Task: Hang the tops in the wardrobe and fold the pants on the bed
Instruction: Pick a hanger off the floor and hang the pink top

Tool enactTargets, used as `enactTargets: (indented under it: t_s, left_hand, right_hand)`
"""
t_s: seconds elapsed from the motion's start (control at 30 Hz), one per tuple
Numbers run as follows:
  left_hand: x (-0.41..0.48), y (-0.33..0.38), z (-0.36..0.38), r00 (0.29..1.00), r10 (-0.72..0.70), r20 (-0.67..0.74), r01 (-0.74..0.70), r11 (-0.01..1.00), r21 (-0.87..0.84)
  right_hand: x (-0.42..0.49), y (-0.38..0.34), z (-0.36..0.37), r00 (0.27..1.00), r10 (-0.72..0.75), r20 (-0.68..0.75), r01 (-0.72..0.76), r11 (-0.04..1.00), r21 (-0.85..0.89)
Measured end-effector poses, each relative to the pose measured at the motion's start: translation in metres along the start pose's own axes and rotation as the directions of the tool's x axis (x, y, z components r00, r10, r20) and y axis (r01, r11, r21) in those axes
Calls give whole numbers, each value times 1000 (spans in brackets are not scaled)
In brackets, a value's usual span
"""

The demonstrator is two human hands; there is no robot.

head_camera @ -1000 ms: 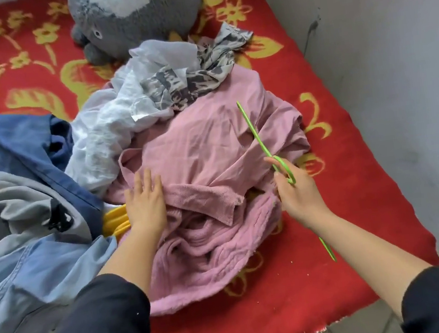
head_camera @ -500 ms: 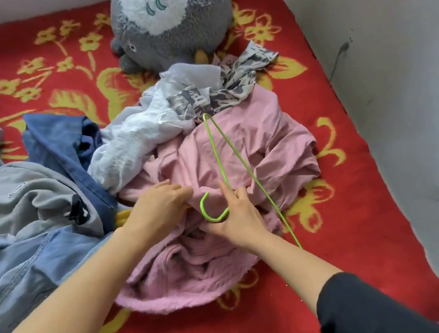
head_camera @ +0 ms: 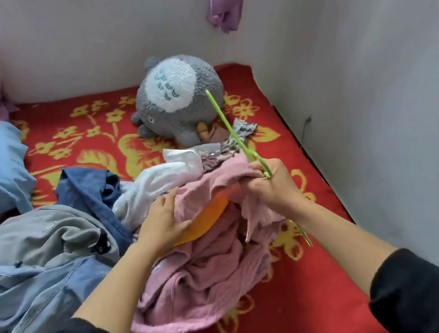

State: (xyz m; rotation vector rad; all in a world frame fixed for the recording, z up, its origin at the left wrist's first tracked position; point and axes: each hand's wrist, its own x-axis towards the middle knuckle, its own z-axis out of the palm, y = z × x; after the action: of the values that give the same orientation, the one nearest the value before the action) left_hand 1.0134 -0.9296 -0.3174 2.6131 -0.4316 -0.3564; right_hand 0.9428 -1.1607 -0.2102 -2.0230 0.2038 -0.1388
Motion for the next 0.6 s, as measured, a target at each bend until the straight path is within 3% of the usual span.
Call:
enactTargets:
  t_s: [0.13,0.2,0.27,0.37,0.5,0.6]
  left_hand:
    - [-10,55,-3,995,4,96,16,980,-200]
    - [-16,74,-8,999,-46,26,52,944,-326]
    - [-19,79,-17,993,-94,-74,64,939,-339]
    - [-19,83,-45,986,-36,-164,-26,933,-358]
    - [-7,97,-116,977,114,-178,-190,845,-500]
    - [-4,115,-181,936,70,-345,-287,722,-630]
  right_hand:
    - [-6,-49,-23,988,-153,-16,147,971,-188]
    - [-9,-73,-36,981,-177,-79,163,974,-158]
    - [-9,-95,-56,971,-169,-171,166,986,-33]
    - [-9,-124,-92,946,-185,-265,202,979,36]
    - [-5,-145,-130,910,-200,-363,252,962,103]
    - [4,-160,-150,885,-181,-429,257,958,126]
